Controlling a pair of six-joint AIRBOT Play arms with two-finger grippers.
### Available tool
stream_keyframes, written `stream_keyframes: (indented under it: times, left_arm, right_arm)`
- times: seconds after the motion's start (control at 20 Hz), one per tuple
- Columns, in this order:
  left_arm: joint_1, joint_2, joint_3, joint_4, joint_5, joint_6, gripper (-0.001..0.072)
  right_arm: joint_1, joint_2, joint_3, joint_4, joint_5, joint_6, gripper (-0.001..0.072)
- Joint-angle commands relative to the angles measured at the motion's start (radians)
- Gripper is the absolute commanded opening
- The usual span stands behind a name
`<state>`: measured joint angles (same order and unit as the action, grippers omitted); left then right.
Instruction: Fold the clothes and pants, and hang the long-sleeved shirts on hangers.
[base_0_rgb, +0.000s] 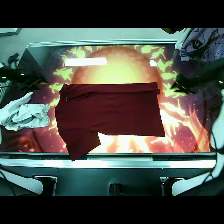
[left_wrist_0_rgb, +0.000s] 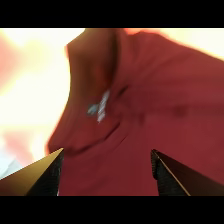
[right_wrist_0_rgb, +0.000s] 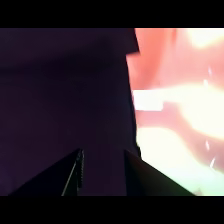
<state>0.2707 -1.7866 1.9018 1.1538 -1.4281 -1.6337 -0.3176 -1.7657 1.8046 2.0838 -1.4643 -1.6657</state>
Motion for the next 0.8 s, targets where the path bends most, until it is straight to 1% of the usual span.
stream_keyframes:
  times: [0.0,0.05,0.1,0.15,0.25,0.35,0.45,0.6,0.75]
  left_arm:
    - [0.105,0.151,-0.186,-0.003,-0.048,0.026,0.0624]
    - [0.127,0.214,-0.298,-0.013,-0.022,0.026,0.0624]
    - [0.144,0.277,-0.406,-0.024,0.013,0.026,0.0624]
    - [0.158,0.343,-0.512,-0.033,0.047,0.027,0.0624]
    - [0.169,0.444,-0.658,-0.032,0.088,0.028,0.0624]
    - [0.172,0.492,-0.716,-0.032,0.091,0.035,0.0624]
    - [0.171,0.498,-0.717,-0.033,0.087,0.037,0.0624]
    - [0.171,0.495,-0.717,-0.032,0.087,0.037,0.0624]
    - [0.171,0.494,-0.717,-0.031,0.087,0.038,0.0624]
  right_arm:
    - [-0.113,0.226,-0.361,0.014,-0.034,-0.089,0.0321]
    - [-0.140,0.298,-0.508,0.003,-0.014,-0.101,0.0339]
    - [-0.161,0.362,-0.644,-0.010,0.015,-0.107,0.0394]
    - [-0.173,0.409,-0.752,-0.010,0.039,-0.122,0.0419]
    - [-0.170,0.462,-0.922,-0.005,0.103,-0.146,0.0419]
    - [-0.170,0.459,-1.030,0.033,0.170,-0.167,0.0419]
    - [-0.170,0.454,-1.093,0.074,0.237,-0.214,0.0419]
    - [-0.171,0.433,-1.110,0.147,0.296,-0.288,0.0419]
    - [-0.170,0.397,-1.110,0.188,0.325,-0.322,0.0419]
